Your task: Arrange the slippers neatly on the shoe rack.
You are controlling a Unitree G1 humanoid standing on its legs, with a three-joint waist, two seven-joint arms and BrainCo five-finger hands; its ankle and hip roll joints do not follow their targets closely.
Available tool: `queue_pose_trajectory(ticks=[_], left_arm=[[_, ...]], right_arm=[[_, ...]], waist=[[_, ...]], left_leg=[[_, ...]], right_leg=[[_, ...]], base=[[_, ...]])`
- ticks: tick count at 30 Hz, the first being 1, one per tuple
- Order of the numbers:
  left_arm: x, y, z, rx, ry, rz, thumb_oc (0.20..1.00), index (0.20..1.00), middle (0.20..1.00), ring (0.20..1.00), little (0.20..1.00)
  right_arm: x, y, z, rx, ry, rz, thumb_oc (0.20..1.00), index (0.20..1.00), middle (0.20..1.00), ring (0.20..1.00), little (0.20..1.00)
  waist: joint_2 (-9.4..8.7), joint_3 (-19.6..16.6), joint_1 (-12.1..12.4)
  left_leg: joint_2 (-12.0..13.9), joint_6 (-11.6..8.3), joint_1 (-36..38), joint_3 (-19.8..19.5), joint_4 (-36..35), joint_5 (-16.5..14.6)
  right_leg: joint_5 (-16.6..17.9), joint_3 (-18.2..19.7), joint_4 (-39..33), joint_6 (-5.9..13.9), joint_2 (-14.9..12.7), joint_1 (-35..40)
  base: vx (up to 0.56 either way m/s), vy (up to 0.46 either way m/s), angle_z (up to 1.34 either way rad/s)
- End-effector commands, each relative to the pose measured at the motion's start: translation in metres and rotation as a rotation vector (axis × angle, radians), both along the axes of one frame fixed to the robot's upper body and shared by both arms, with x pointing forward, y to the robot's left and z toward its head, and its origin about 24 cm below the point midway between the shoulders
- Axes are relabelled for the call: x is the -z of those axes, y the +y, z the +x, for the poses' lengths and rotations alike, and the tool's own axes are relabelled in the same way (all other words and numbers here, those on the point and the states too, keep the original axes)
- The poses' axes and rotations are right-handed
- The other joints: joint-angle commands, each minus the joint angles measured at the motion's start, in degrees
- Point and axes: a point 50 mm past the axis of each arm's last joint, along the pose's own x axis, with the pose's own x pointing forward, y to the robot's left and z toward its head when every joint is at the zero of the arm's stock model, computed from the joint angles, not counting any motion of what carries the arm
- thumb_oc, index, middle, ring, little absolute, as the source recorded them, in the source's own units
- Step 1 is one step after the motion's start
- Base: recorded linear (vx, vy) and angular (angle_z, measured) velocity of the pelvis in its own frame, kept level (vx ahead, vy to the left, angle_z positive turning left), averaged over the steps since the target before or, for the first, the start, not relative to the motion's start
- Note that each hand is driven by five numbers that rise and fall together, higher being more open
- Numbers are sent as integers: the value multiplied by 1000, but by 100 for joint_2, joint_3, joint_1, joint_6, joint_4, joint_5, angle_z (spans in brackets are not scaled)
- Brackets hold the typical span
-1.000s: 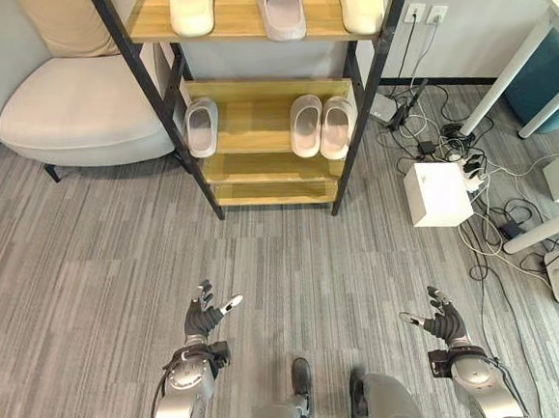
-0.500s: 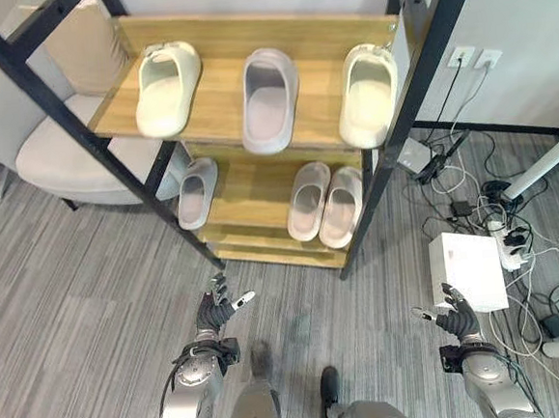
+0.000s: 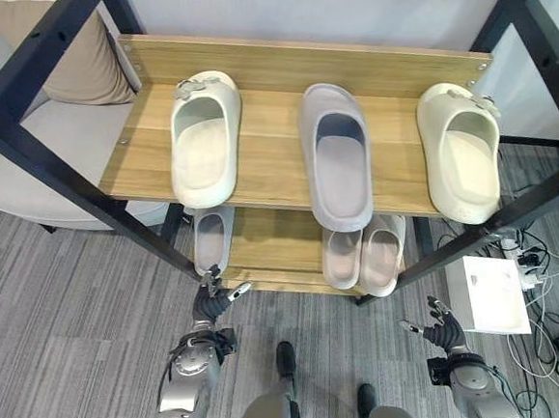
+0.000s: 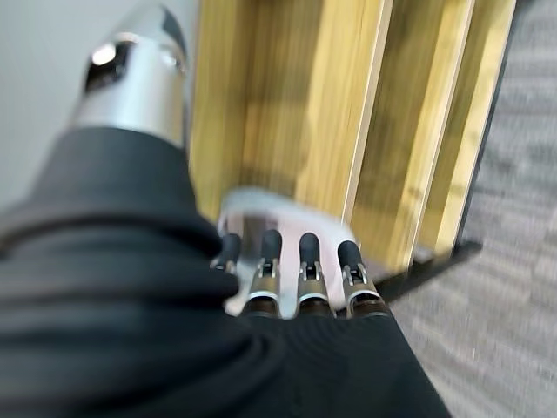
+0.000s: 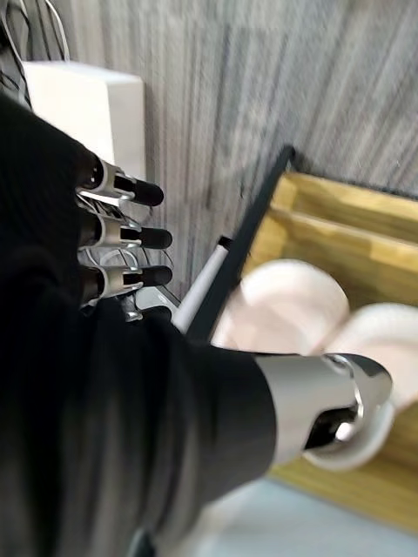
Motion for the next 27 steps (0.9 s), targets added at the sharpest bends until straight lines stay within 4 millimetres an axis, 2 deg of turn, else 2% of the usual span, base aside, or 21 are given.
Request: queue_pose_trajectory(ticks=[1, 5, 11, 21, 23, 25, 27], left_arm=[[-19, 4, 6, 1, -106, 38, 1000, 1000, 1000, 1000, 1000], [-14, 3, 0, -4, -97, 9, 1000, 1000, 1000, 1000, 1000], [-5, -3, -7, 34, -52, 6, 1000, 1000, 1000, 1000, 1000], [-3, -8, -9, 80, -44, 43, 1000, 1000, 1000, 1000, 1000], [-3, -8, -10, 83, -40, 52, 1000, 1000, 1000, 1000, 1000], [-4, -6, -10, 82, -45, 69, 1000, 1000, 1000, 1000, 1000], [-4, -4, -10, 80, -44, 90, 1000, 1000, 1000, 1000, 1000]], right_arm=[[-13, -7, 10, -8, -65, -45, 1000, 1000, 1000, 1000, 1000], [-14, -6, 9, -41, -66, -54, 1000, 1000, 1000, 1000, 1000], [-19, 5, 13, -162, -77, -88, 1000, 1000, 1000, 1000, 1000], [-58, 32, 23, -446, -235, -205, 1000, 1000, 1000, 1000, 1000], [-62, 34, 21, -476, -247, -216, 1000, 1000, 1000, 1000, 1000], [-63, 33, 9, -507, -240, -240, 1000, 1000, 1000, 1000, 1000], [-52, 17, -12, -474, -153, -295, 1000, 1000, 1000, 1000, 1000]], waist=[[-114, -54, 193], [-98, -127, 153], [-42, -214, 157], [-4, -297, 177], [-7, -309, 165], [-24, -323, 112], [-46, -342, 10]], left_leg=[[657, -547, 312, 389, 77, -660], [682, -600, 480, 354, 45, -625], [731, -651, 696, 276, -43, -593], [714, -663, 777, 194, -43, -633], [713, -664, 778, 194, -43, -637], [715, -666, 776, 208, -43, -651], [713, -654, 763, 244, -43, -671]], right_leg=[[487, -301, -112, 12, 154, -86], [446, -203, -590, -85, 376, 224], [354, -318, -688, -151, 468, 458], [297, -374, -688, -158, 474, 577], [297, -373, -688, -159, 473, 580], [302, -366, -688, -155, 466, 572], [336, -354, -688, -136, 448, 542]], base=[[-46, -35, -23], [38, -57, -5], [40, -38, 1], [-5, 1, 8], [0, 0, 0], [-21, 12, 1], [-40, 17, 3]])
